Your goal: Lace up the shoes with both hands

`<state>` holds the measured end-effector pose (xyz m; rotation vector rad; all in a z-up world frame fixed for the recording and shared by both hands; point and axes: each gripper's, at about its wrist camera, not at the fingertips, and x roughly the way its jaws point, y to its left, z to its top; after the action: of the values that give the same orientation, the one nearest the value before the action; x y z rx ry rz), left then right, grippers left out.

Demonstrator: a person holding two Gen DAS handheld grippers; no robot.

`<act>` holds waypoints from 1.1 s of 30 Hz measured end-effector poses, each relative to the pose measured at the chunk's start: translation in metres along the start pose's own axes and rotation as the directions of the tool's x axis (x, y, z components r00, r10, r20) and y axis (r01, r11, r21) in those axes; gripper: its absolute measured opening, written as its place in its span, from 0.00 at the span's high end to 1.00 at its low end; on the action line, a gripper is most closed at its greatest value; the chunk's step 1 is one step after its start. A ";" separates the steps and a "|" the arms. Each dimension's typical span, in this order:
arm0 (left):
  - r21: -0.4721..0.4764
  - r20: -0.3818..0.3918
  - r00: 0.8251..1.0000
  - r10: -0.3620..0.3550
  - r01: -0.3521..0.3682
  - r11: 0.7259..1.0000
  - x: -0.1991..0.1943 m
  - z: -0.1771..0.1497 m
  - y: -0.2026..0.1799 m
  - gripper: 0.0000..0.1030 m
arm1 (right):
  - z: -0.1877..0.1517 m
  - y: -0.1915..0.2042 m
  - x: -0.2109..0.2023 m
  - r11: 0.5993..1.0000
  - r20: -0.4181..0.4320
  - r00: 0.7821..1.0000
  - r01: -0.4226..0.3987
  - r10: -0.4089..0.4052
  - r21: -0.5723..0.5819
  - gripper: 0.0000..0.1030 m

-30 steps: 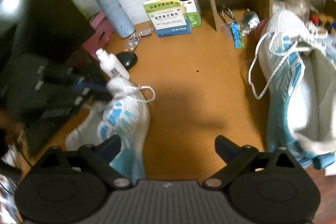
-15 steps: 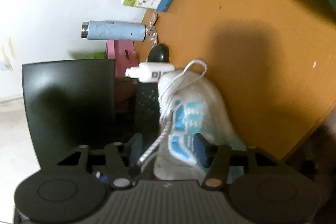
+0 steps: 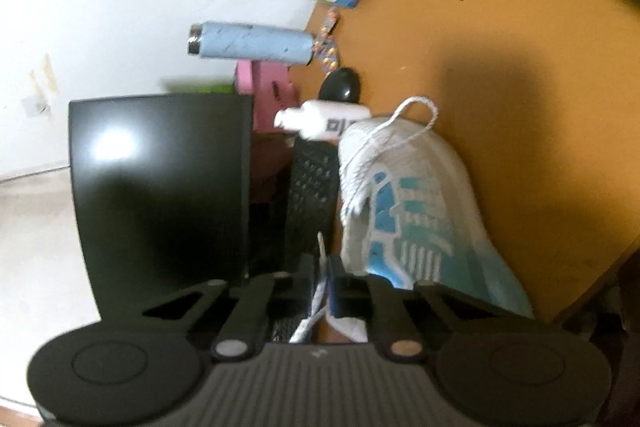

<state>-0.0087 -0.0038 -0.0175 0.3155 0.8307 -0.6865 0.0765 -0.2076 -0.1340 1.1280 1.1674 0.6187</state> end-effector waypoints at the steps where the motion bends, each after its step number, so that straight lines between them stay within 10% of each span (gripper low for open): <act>1: 0.003 0.001 1.000 0.008 -0.008 1.000 -0.001 -0.002 0.000 0.99 | -0.001 0.000 0.001 1.000 -0.001 1.000 0.001 -0.001 -0.005 0.95; 14: -0.049 -0.055 0.997 0.057 -0.060 0.997 0.009 -0.018 0.002 0.98 | -0.017 0.024 -0.010 0.985 0.029 1.000 -0.005 0.011 -0.173 0.96; 19: -0.093 -0.008 0.997 0.075 -0.075 0.993 0.005 -0.009 0.002 0.63 | -0.027 0.036 -0.010 0.967 0.027 1.000 0.005 0.002 -0.254 0.96; 23: -0.106 -0.015 0.996 0.083 -0.084 0.991 0.011 -0.002 0.001 0.97 | -0.032 0.039 -0.009 0.961 0.022 1.000 0.002 0.005 -0.278 0.96; 29: -0.049 0.006 0.997 0.072 -0.072 0.996 0.004 -0.005 -0.006 0.99 | -0.031 0.043 -0.016 0.954 0.038 0.999 0.020 -0.009 -0.298 0.88; 33: -0.011 0.019 0.999 0.045 -0.045 0.999 0.001 -0.007 -0.009 0.99 | -0.025 0.042 -0.020 0.961 0.058 0.998 0.029 -0.014 -0.276 0.57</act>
<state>-0.0182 -0.0068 -0.0227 0.3172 0.8068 -0.6418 0.0532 -0.2001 -0.0870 0.8874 1.0085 0.7058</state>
